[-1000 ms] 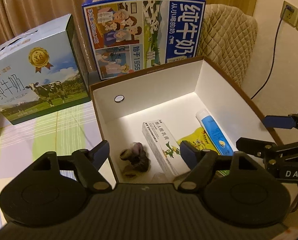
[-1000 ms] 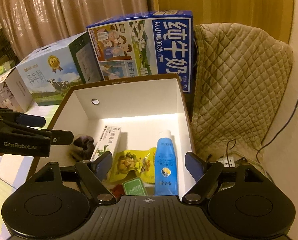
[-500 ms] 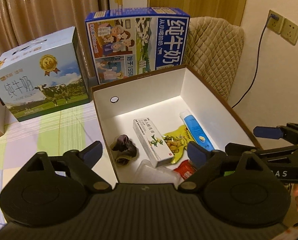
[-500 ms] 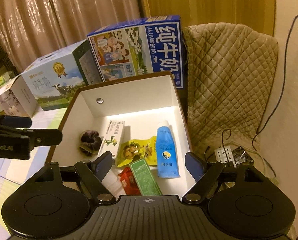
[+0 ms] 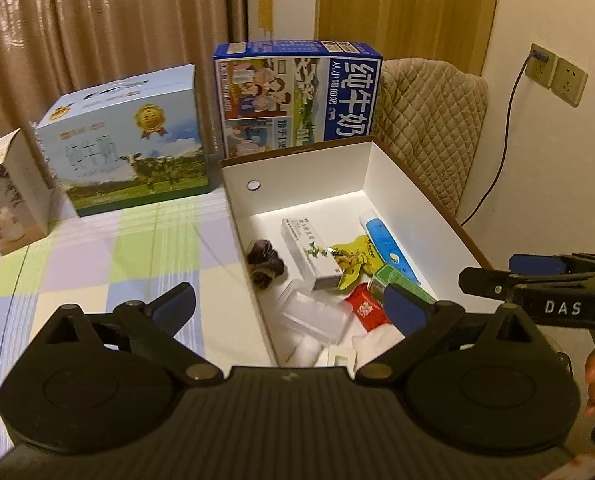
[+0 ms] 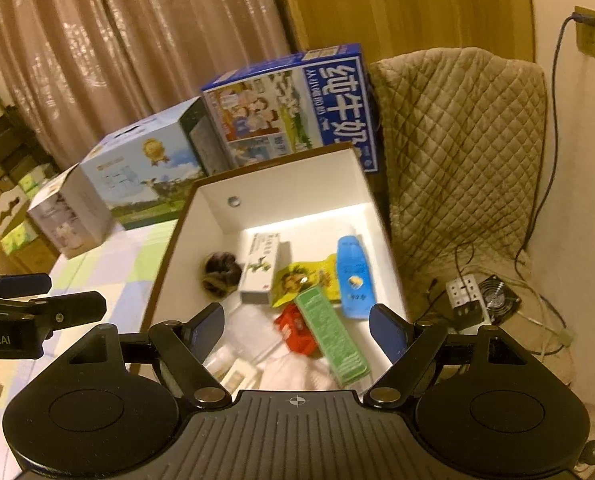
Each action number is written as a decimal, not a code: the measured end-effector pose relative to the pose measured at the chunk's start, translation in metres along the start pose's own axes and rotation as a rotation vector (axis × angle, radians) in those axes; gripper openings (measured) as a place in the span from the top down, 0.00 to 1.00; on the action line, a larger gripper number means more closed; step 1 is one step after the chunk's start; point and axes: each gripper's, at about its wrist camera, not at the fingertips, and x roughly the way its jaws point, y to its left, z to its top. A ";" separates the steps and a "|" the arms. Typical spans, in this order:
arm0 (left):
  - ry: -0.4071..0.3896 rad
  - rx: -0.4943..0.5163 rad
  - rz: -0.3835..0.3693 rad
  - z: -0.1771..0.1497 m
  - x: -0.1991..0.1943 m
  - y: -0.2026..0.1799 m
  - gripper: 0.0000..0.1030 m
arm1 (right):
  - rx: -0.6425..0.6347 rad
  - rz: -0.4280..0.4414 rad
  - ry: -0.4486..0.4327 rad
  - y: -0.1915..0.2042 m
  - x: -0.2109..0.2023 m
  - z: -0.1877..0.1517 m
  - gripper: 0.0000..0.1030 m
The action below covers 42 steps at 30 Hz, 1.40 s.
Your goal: Organize objects
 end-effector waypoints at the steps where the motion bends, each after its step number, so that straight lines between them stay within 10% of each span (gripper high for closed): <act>1: -0.002 -0.005 0.008 -0.003 -0.004 0.001 0.04 | -0.006 0.005 -0.001 0.001 -0.002 -0.002 0.25; 42: 0.032 -0.117 0.076 -0.164 -0.170 0.094 0.01 | -0.088 0.003 0.063 0.156 -0.095 -0.143 0.25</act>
